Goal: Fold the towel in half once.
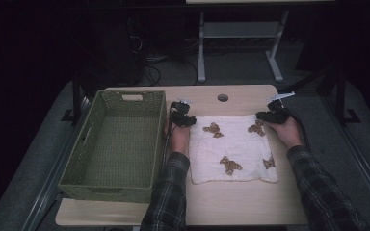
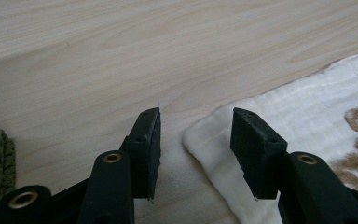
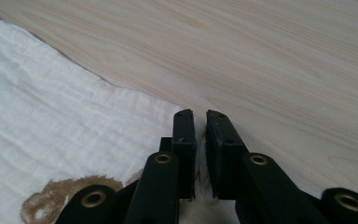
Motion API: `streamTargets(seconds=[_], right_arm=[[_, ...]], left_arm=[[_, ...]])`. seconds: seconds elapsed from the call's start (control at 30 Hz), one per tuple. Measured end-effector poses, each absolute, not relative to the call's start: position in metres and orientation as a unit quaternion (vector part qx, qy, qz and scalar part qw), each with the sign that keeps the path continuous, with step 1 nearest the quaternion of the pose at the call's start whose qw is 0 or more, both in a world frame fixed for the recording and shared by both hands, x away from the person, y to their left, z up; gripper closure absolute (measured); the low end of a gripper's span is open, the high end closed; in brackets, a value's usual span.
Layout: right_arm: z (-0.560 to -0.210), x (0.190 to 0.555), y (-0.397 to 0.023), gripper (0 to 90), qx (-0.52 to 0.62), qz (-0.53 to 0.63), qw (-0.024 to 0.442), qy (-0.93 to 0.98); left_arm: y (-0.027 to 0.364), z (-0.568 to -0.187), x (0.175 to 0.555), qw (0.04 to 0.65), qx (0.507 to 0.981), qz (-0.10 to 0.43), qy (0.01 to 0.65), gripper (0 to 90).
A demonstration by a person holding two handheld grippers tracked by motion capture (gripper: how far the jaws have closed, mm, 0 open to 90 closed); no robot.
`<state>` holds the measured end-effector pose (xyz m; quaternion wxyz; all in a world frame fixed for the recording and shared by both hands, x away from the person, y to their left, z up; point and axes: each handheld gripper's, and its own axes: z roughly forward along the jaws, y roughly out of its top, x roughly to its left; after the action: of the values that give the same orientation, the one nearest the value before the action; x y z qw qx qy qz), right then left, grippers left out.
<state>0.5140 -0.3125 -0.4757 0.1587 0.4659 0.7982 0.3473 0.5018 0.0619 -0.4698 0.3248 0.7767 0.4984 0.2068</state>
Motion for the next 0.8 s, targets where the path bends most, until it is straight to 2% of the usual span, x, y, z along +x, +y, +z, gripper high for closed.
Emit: streamTargets(seconds=[0.2, 0.33, 0.37, 0.8], right_arm=[[-0.475, 0.513, -0.311, 84.9, 0.469, 0.346, 0.159, 0.797], [-0.475, 0.513, -0.311, 86.2, 0.474, 0.345, 0.152, 0.796], [-0.474, 0.514, -0.312, 86.3, 0.475, 0.346, 0.148, 0.796], [-0.443, 0.496, -0.325, 86.3, 0.468, 0.374, 0.152, 0.786]], left_arm=[[0.062, -0.473, 0.504, 0.334, 0.775, 0.203, 0.496, 63.4], [0.06, -0.471, 0.505, 0.336, 0.779, 0.187, 0.496, 81.4], [0.06, -0.47, 0.505, 0.335, 0.78, 0.186, 0.495, 83.4], [0.061, -0.437, 0.49, 0.367, 0.77, 0.194, 0.484, 85.2]])
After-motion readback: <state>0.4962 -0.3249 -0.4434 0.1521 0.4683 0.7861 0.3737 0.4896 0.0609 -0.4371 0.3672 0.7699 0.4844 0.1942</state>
